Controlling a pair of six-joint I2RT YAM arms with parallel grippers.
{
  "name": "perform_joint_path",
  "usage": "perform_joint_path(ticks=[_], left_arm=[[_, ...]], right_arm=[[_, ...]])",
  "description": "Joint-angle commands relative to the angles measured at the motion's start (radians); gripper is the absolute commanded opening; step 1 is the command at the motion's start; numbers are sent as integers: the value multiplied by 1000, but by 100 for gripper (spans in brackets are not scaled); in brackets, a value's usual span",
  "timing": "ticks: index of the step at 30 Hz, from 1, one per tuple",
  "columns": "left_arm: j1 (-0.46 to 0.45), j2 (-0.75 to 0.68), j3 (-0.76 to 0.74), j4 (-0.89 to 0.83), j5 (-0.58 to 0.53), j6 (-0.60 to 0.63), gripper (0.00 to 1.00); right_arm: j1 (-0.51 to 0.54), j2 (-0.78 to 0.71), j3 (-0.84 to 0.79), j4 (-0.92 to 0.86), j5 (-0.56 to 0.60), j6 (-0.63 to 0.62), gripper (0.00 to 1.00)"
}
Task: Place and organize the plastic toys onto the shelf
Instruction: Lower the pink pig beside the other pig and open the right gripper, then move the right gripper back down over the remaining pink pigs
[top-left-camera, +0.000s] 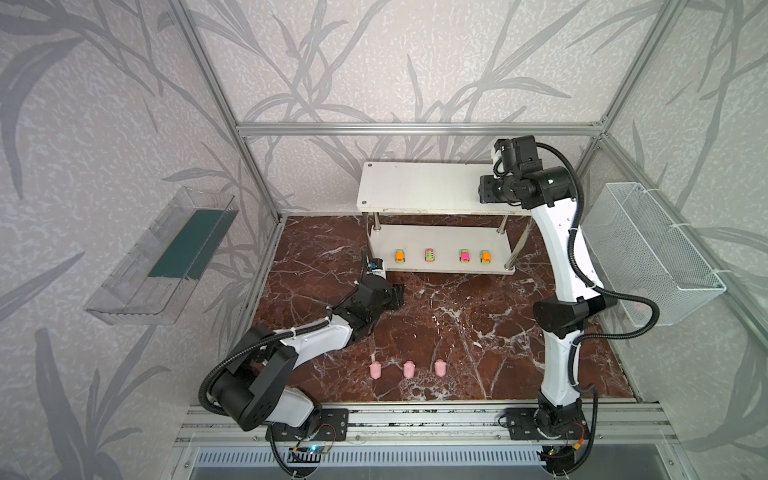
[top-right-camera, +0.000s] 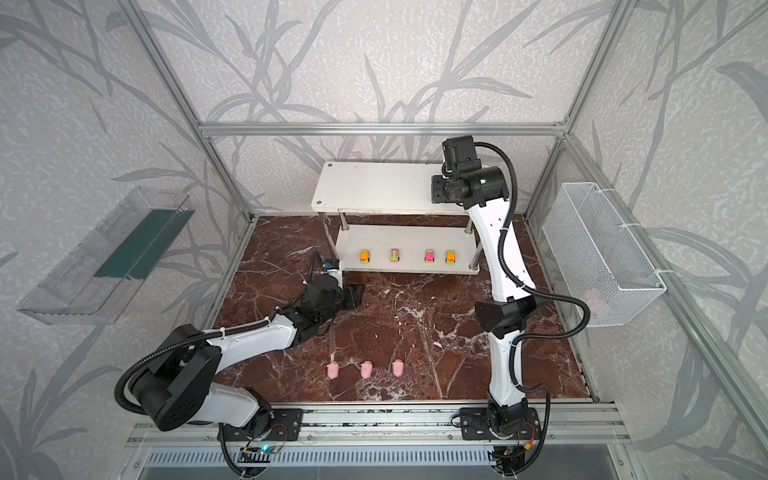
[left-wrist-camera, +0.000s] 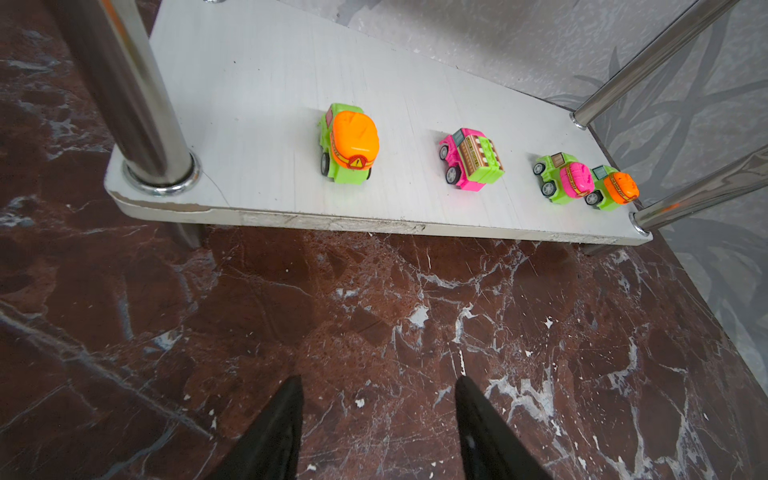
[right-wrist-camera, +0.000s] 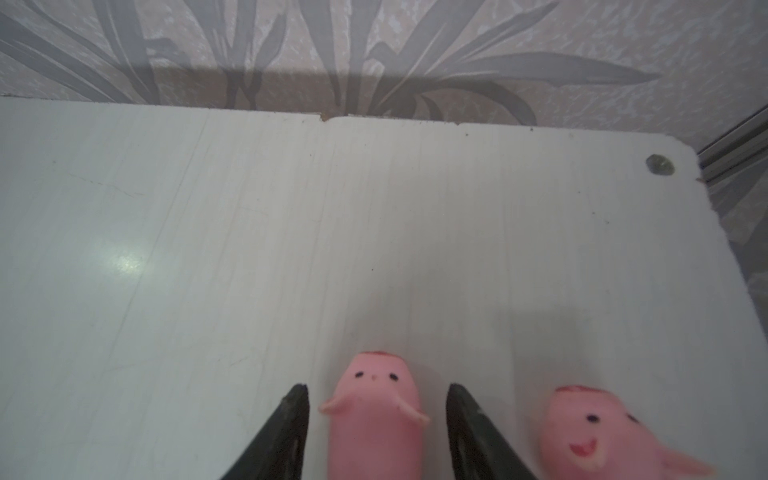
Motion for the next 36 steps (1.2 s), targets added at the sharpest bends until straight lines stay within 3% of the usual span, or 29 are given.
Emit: perform_joint_path(ticks=[1,9,13,18,23,30,36], left_arm=[[8,8,27,8,8,-7,57],[7,0,26,-4,-3,-7,57],[7,-3,29,-8,-7,-6,57],[9,-9,25,-10,-26,-12,57],[10,-17,17,-1,-50,-13,57],[10,-24,1,9,-73,-11,57],[9,-37,-6,-7,-122,-18,57]], right_arm=[[-10,-13,51,-21,-16,-9,61],[-15,-104,82,40,-92,-25,68],[-1,-256,-58,125,-121,-54,68],[101,-592,-501,337,-95,-106,68],[349,-948,-1034,496,89,-129,68],[559,-1348,-1613,495,212,158,68],[705,-1403,-1958,539,193,414,68]])
